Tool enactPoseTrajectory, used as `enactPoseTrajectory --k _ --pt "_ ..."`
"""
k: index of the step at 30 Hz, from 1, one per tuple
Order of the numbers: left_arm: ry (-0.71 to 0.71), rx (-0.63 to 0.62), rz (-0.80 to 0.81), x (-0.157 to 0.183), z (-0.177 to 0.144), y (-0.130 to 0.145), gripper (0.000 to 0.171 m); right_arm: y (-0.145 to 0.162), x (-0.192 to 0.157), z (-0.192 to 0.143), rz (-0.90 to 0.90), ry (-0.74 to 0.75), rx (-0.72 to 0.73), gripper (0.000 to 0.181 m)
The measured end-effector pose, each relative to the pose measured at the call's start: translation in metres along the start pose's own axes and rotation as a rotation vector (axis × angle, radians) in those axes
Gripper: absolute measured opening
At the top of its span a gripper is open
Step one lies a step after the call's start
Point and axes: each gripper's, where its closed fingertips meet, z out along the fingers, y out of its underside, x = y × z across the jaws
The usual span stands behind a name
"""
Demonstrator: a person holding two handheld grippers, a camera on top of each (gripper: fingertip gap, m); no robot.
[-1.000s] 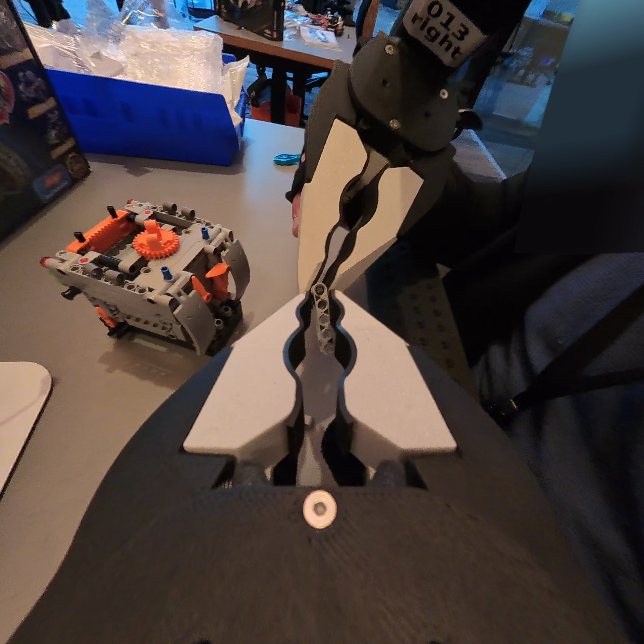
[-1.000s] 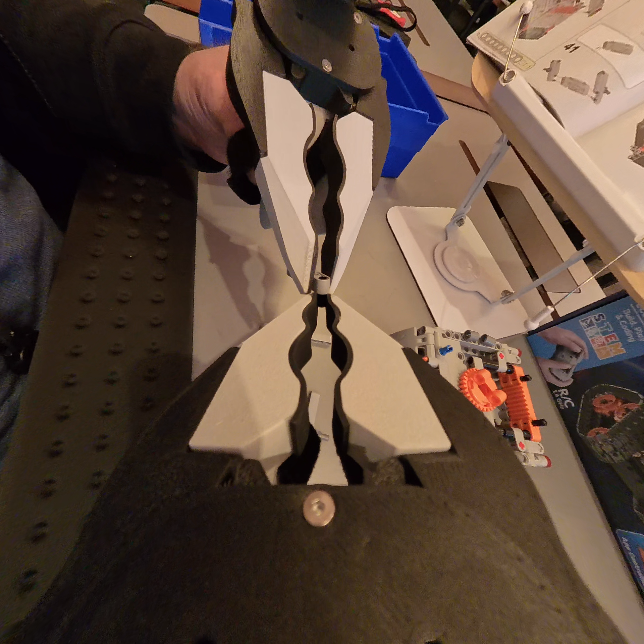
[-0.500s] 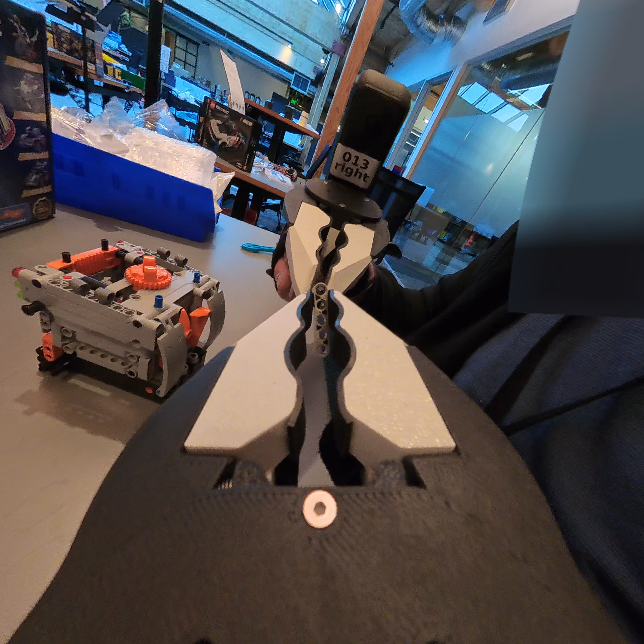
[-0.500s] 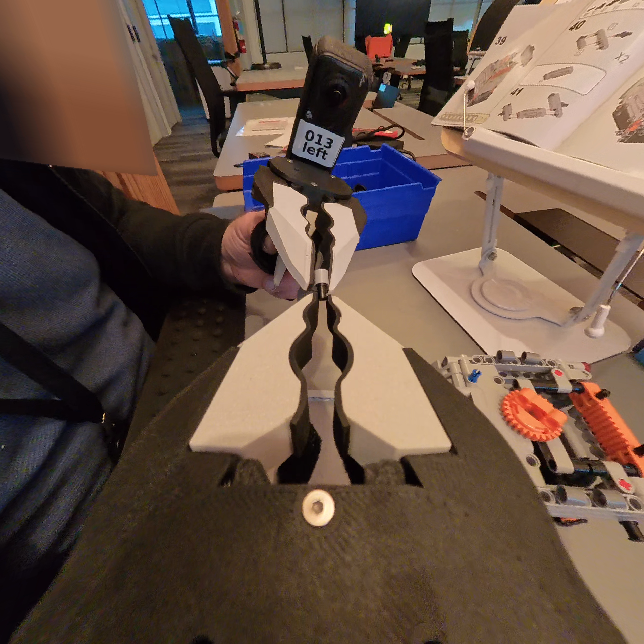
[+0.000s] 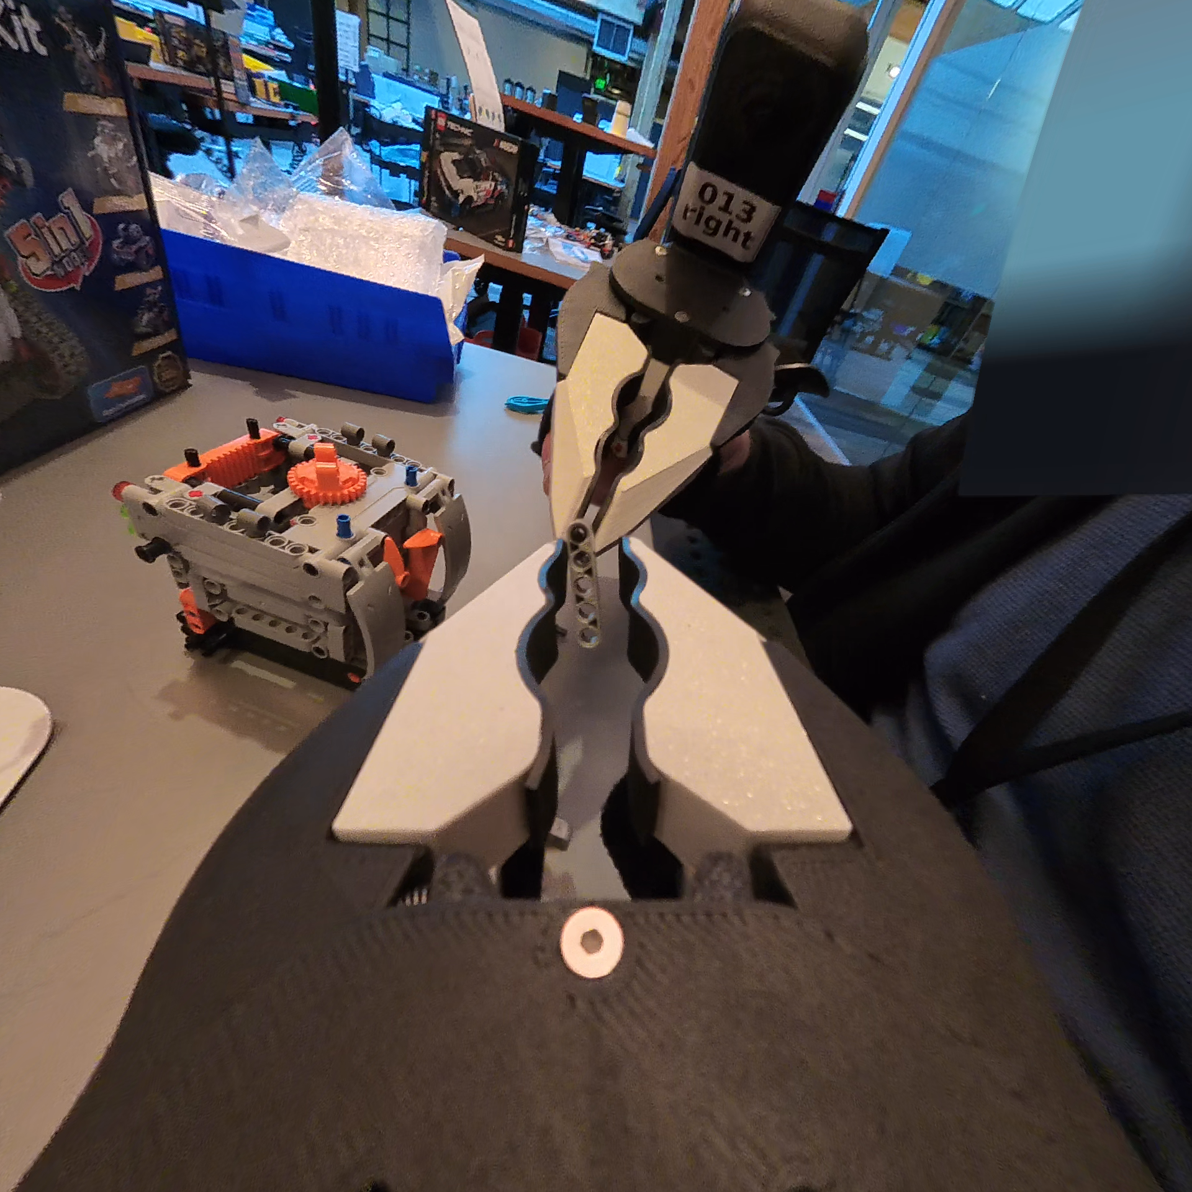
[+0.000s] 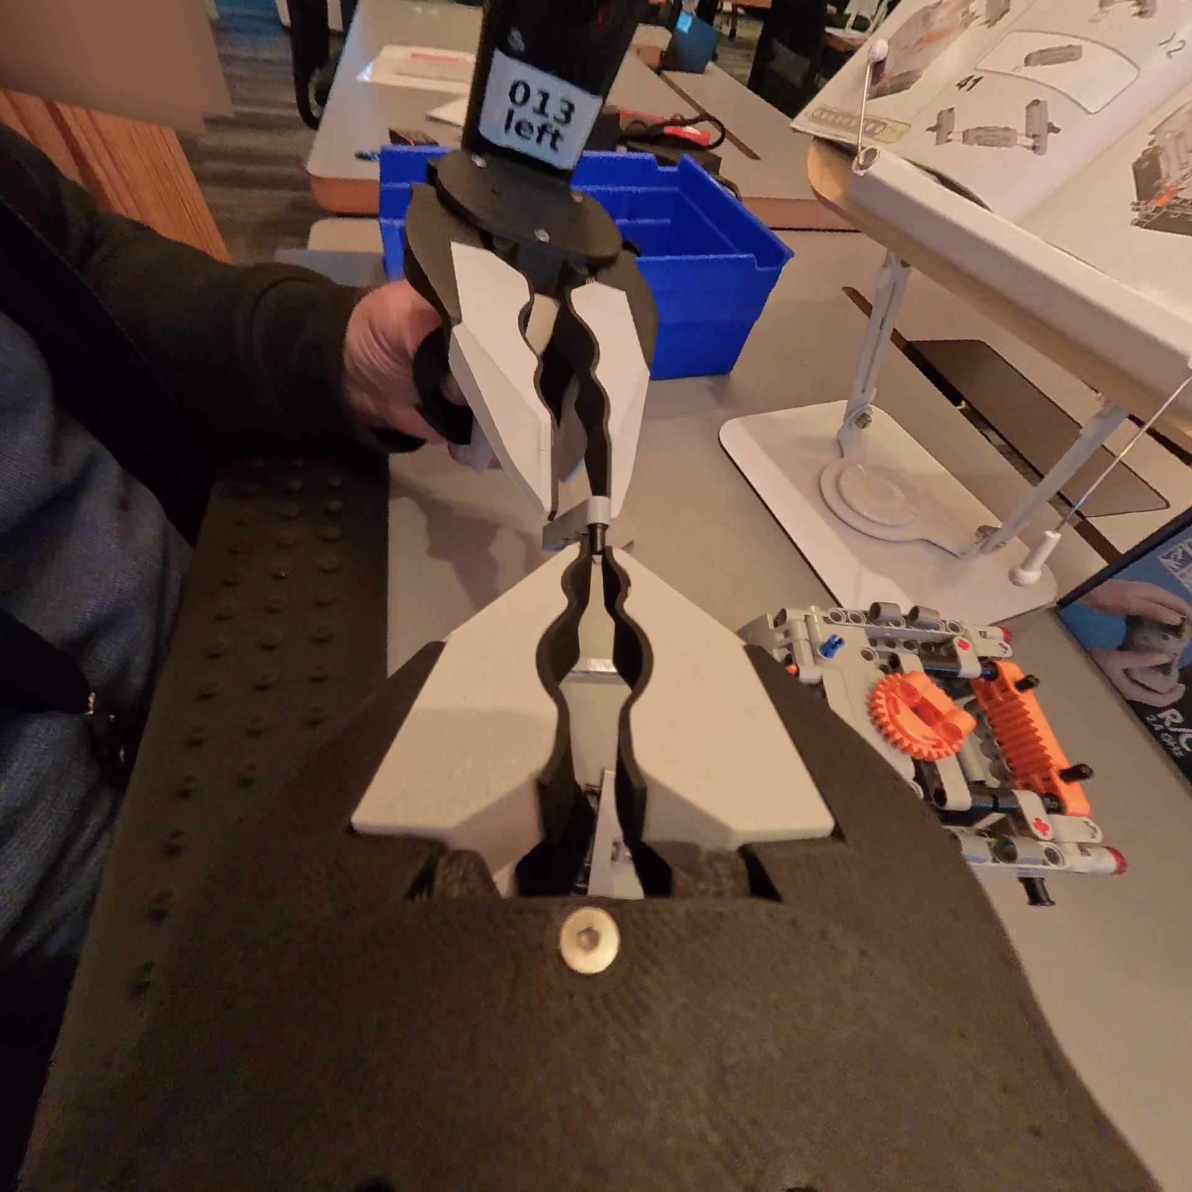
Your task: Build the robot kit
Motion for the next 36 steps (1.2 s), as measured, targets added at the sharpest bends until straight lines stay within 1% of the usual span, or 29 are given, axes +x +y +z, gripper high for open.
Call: enactPoseTrajectory --k 4,7,14,18,26,36 --pt "-0.029 -0.036 0.030 -0.003 0.003 0.005 0.013 0.007 0.001 0.001 -0.041 0.021 -0.046 0.000" --pt "-0.054 -0.056 0.044 -0.005 0.003 0.008 0.006 0.009 -0.001 0.001 -0.052 0.015 -0.056 0.000" --pt "-0.061 -0.068 0.045 -0.007 0.005 0.012 0.005 0.012 0.000 0.001 -0.046 0.012 -0.059 0.000" --pt "-0.055 -0.049 0.037 -0.006 0.005 0.009 0.005 0.009 0.000 0.000 -0.010 -0.007 -0.020 0.000" --pt "-0.005 0.024 -0.028 -0.003 0.002 0.000 0.005 -0.001 -0.001 -0.002 0.115 -0.081 0.100 0.001" --pt "0.001 0.053 -0.042 -0.004 0.000 -0.003 0.005 -0.003 0.001 -0.004 0.117 -0.074 0.131 0.000"
